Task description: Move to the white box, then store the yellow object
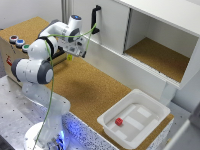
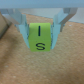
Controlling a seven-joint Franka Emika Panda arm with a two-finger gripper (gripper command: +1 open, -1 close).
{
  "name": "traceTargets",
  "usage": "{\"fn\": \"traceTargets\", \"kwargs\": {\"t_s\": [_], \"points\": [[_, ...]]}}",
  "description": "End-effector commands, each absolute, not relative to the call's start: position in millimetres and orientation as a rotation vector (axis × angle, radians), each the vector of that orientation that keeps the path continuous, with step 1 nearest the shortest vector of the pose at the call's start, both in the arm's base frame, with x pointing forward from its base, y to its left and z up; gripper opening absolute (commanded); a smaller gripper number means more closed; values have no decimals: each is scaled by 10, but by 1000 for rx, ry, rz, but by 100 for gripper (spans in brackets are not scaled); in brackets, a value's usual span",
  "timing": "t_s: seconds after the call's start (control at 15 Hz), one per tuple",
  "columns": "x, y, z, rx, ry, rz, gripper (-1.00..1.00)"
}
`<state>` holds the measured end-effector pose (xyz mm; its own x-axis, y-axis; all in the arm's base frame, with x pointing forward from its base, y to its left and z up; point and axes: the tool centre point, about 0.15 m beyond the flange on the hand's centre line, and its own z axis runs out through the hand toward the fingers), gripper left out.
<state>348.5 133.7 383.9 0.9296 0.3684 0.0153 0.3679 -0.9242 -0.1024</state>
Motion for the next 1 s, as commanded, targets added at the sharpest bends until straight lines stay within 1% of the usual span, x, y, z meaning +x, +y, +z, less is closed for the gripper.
{"fn": "traceTargets", "kwargs": {"t_s": [0.0, 0.33, 0.6, 0.93], "points": [[3600, 530, 3605, -3014, -494, -27, -100], [3623, -303, 3451, -3064, -339, -4, -100], [3446, -1212, 3343, -3039, -73, -35, -100], [3235, -2212, 3458, -3098, 200, -104, -100]]}}
